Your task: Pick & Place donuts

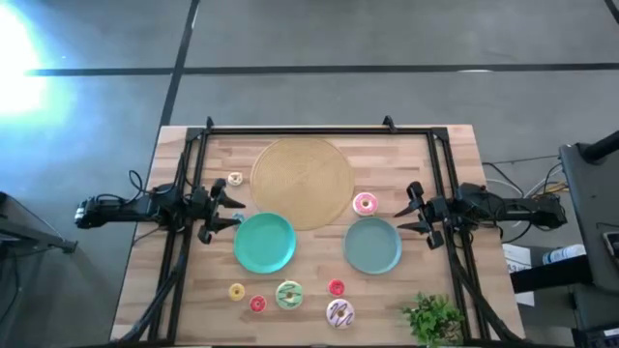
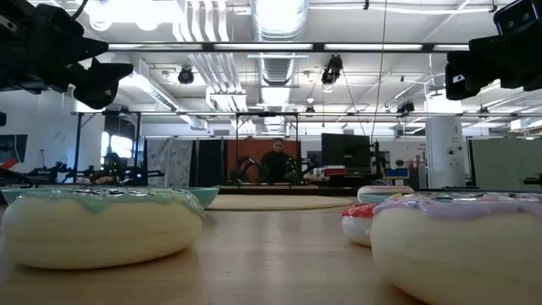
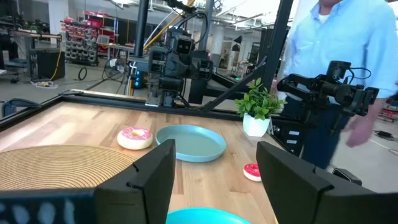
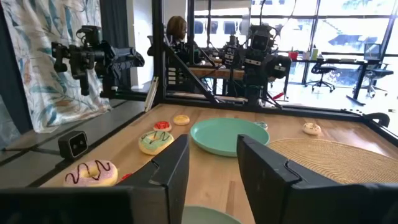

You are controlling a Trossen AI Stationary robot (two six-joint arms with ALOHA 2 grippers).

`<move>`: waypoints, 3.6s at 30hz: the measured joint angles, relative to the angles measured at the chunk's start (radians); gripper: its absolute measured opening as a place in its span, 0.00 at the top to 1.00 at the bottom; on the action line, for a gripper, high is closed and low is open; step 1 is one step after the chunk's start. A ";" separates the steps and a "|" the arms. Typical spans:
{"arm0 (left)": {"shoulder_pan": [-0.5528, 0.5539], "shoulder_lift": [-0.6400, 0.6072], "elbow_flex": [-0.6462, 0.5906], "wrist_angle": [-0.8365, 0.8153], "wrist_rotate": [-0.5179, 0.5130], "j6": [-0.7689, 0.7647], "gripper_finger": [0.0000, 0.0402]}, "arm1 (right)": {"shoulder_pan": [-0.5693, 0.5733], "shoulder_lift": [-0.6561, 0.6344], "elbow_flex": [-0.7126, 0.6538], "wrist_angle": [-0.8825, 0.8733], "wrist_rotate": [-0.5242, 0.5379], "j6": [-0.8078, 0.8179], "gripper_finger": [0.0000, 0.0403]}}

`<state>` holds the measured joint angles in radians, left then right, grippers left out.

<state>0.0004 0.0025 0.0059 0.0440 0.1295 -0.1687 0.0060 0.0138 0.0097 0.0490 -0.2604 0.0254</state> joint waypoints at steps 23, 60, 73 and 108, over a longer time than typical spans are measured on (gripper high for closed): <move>0.000 0.000 0.000 0.000 0.000 0.000 0.50 | 0.000 0.000 0.000 0.023 0.000 -0.131 0.69; 0.000 0.001 0.000 0.000 0.000 0.000 0.50 | -0.006 0.071 0.000 0.125 0.688 1.288 0.67; 0.000 0.001 0.000 -0.001 0.000 0.000 0.50 | -0.011 0.516 0.102 -0.118 0.678 1.468 0.41; 0.000 0.001 0.000 -0.001 0.000 0.000 0.50 | -0.245 1.440 0.620 -0.435 0.283 1.045 0.49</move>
<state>0.0005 0.0036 0.0059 0.0432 0.1295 -0.1686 -0.2394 1.4539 0.6300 -0.3863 0.0223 1.0700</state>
